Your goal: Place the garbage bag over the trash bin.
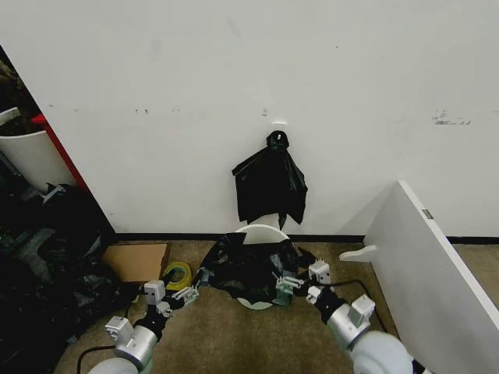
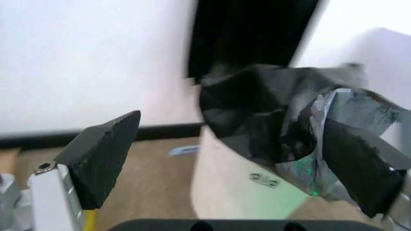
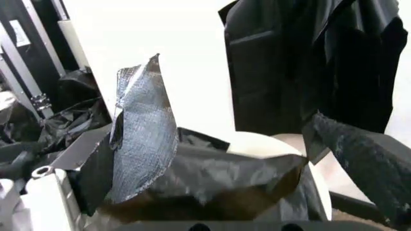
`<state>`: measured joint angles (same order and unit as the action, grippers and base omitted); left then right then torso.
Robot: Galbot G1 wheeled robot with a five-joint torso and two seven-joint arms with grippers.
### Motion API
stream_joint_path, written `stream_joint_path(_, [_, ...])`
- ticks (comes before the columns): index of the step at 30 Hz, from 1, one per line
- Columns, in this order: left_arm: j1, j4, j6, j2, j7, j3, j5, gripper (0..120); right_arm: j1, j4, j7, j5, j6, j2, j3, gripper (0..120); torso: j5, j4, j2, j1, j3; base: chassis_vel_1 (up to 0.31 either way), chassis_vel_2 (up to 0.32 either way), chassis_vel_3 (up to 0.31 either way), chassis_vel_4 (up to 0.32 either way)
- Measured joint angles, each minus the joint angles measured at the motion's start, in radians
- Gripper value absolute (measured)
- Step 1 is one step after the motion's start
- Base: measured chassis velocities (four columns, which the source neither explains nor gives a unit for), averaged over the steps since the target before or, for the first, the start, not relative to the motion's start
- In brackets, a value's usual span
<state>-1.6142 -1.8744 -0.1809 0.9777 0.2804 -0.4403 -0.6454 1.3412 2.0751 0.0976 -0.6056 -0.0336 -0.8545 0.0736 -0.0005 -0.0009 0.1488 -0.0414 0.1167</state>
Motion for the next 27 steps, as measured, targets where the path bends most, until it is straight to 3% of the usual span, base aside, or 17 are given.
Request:
stream_joint_path(2, [0.006, 0.015, -0.016, -0.004, 0.038, -0.003, 0.002, 100, -0.002, 0.000, 0.001, -0.002, 0.003, 0.000, -0.001, 100, 0.0000, -0.0001, 0.000, 0.000, 0.000, 0.000, 0.000, 0.000, 0.000])
stream_joint_path(5, [0.040, 0.090, -0.085, -0.020, 0.241, -0.026, 0.000, 100, -0.003, 0.007, 0.006, -0.005, 0.027, 0.000, -0.008, 100, 0.0001, -0.0005, 0.000, 0.000, 0.000, 0.000, 0.000, 0.000, 0.000])
stream_joint_path(7, [0.083, 0.151, -0.118, -0.023, 0.441, -0.051, -0.031, 100, -0.020, -0.001, 0.010, -0.012, 0.061, 0.003, -0.008, 100, 0.0002, -0.0006, 0.000, 0.000, 0.000, 0.000, 0.000, 0.000, 0.000])
stream_joint_path(8, [0.100, 0.171, -0.130, -0.023, 0.480, -0.058, -0.026, 100, -0.035, -0.004, 0.012, -0.029, 0.083, 0.008, -0.005, 100, 0.0003, -0.0006, 0.000, 0.000, 0.000, 0.000, 0.000, 0.000, 0.000])
stream_joint_path(14, [0.151, 0.200, -0.145, -0.024, 0.470, -0.049, -0.028, 100, -0.165, 0.007, 0.023, -0.156, 0.225, 0.066, -0.006, 100, 0.0004, 0.0001, 0.000, 0.000, 0.000, 0.000, 0.000, 0.000, 0.000])
stream_joint_path(17, [0.195, 0.215, -0.144, -0.028, 0.441, -0.006, -0.039, 100, -0.243, 0.005, 0.059, -0.237, 0.302, 0.093, -0.011, 100, 0.0001, 0.0003, 0.000, 0.000, 0.000, 0.000, 0.000, 0.000, 0.000])
stream_joint_path(22, [0.305, 0.281, -0.142, -0.031, 0.372, 0.104, -0.064, 100, -0.379, -0.064, 0.114, -0.354, 0.470, 0.118, -0.031, 100, 0.0001, -0.0012, 0.000, 0.000, 0.000, 0.000, 0.000, 0.000, 0.000])
stream_joint_path(23, [0.319, 0.291, -0.140, -0.029, 0.358, 0.118, -0.069, 100, -0.405, -0.076, 0.113, -0.370, 0.497, 0.118, -0.039, 100, 0.0001, -0.0005, 0.000, 0.000, 0.000, 0.000, 0.000, 0.000, 0.000])
stream_joint_path(27, [0.331, 0.309, -0.139, -0.025, 0.346, 0.132, -0.072, 100, -0.385, -0.042, 0.028, -0.289, 0.503, 0.141, -0.037, 100, 0.0002, 0.0005, 0.000, 0.000, 0.000, 0.000, 0.000, 0.000, 0.000])
